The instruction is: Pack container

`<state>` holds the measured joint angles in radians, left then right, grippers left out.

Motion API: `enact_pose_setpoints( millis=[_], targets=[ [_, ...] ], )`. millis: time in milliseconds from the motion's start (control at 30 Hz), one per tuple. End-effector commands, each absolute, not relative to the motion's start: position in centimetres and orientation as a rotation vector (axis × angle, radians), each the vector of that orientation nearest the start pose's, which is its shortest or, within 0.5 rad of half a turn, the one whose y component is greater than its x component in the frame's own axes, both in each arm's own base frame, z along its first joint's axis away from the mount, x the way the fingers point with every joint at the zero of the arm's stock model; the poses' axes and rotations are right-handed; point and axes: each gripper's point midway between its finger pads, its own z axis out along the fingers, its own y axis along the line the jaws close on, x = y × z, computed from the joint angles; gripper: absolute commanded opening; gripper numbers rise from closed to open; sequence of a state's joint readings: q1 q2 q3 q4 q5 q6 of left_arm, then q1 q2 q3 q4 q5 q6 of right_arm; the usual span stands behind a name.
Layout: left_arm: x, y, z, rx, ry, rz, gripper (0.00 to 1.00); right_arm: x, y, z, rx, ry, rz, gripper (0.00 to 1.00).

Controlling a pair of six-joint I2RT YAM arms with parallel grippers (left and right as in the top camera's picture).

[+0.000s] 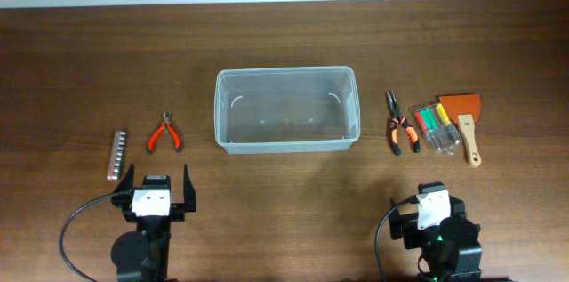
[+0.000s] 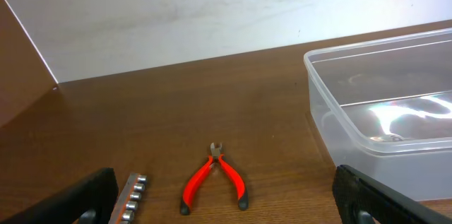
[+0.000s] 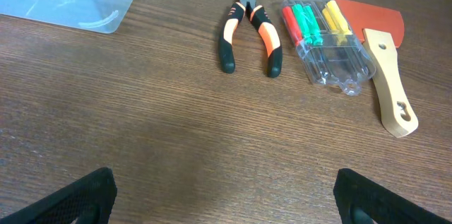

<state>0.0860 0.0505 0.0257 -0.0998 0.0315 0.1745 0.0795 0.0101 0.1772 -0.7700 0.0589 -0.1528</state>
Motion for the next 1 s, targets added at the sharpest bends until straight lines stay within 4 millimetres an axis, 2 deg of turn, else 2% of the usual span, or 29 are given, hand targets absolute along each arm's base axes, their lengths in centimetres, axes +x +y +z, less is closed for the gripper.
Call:
enact_pose_setpoints(
  millis=[0, 567, 667, 833, 967],
  targets=[
    [24.7, 1.3, 14.8, 0.106, 1.695, 0.151, 0.99, 19.0, 0.6, 7.4, -0.211, 2.166, -0.094, 0.99],
    [24.7, 1.2, 14.8, 0.110, 1.697, 0.145, 0.99, 19.0, 0.6, 7.4, -0.211, 2.164, -0.095, 0.99],
    [24.7, 0.4, 14.8, 0.144, 1.695, 0.105, 0.99, 19.5, 0.7, 8.1, -0.206, 2.129, -0.093, 0.99],
    [24.7, -2.0, 14.1, 0.248, 1.711, -0.024, 0.99, 20.0, 0.7, 8.8, -0.202, 2.097, -0.092, 0.99],
    [24.8, -1.9, 12.5, 0.225, 1.785, -0.047, 0.99, 19.9, 2.0, 8.9, -0.244, 2.085, -0.017, 0.99]
  ],
)
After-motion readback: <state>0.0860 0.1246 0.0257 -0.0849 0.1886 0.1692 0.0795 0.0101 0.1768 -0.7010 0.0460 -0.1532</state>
